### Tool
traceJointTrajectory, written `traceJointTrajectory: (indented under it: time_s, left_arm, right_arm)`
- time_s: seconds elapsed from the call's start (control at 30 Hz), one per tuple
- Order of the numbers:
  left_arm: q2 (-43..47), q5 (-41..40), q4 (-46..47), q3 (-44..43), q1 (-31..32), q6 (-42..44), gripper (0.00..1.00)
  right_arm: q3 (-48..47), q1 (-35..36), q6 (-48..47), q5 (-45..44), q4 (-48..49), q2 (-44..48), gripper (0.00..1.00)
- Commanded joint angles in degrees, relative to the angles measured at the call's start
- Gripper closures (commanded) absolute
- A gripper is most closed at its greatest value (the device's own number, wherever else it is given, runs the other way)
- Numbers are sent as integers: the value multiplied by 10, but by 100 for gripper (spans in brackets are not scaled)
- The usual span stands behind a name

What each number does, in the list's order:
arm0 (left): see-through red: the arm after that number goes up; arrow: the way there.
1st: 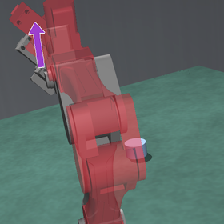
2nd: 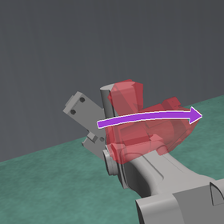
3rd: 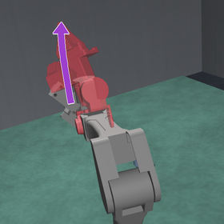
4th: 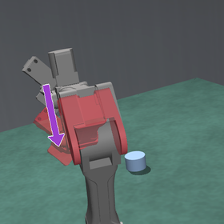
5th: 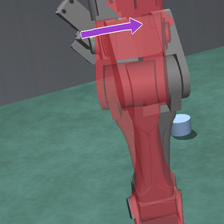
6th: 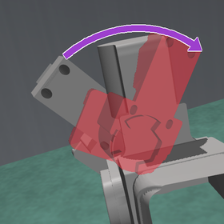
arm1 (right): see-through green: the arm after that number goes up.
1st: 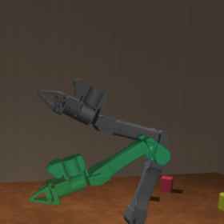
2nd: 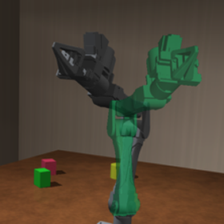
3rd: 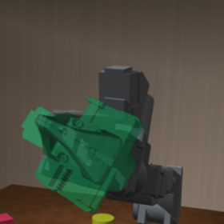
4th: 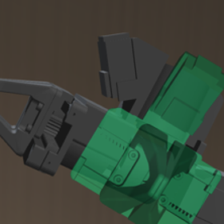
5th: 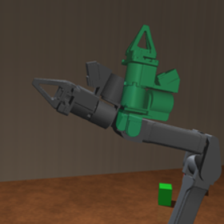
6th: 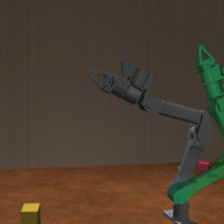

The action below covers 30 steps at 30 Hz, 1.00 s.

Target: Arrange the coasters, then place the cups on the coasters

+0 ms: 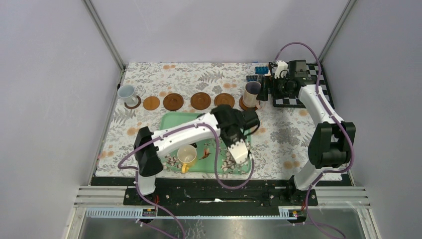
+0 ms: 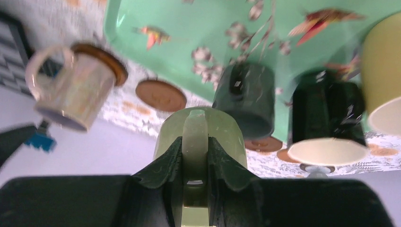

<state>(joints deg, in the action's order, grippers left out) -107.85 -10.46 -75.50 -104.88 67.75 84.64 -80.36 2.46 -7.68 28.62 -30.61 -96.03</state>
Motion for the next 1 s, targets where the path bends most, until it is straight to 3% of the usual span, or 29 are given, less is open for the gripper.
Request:
traceJointTrajectory:
  time_s: [0.0, 0.27, 0.47, 0.73, 0.97]
  left_arm:
    - [5, -82, -11, -83, -81, 38, 100]
    - [-37, -18, 64, -100, -318, 97, 100]
    - [-85, -14, 104, -103, -437, 97, 100]
    - [-95, -35, 165, -53, -517, 133, 100]
    - [-68, -31, 196, 30, -550, 170, 100]
  right_arm:
    - [-39, -1, 0, 21, 1, -6, 0]
    - [-54, -1, 8, 28, 3, -25, 1]
    - [-57, -1, 8, 33, 1, -33, 1]
    - [-48, -1, 6, 35, -2, -37, 0]
    - [-47, -1, 3, 29, -5, -37, 0]
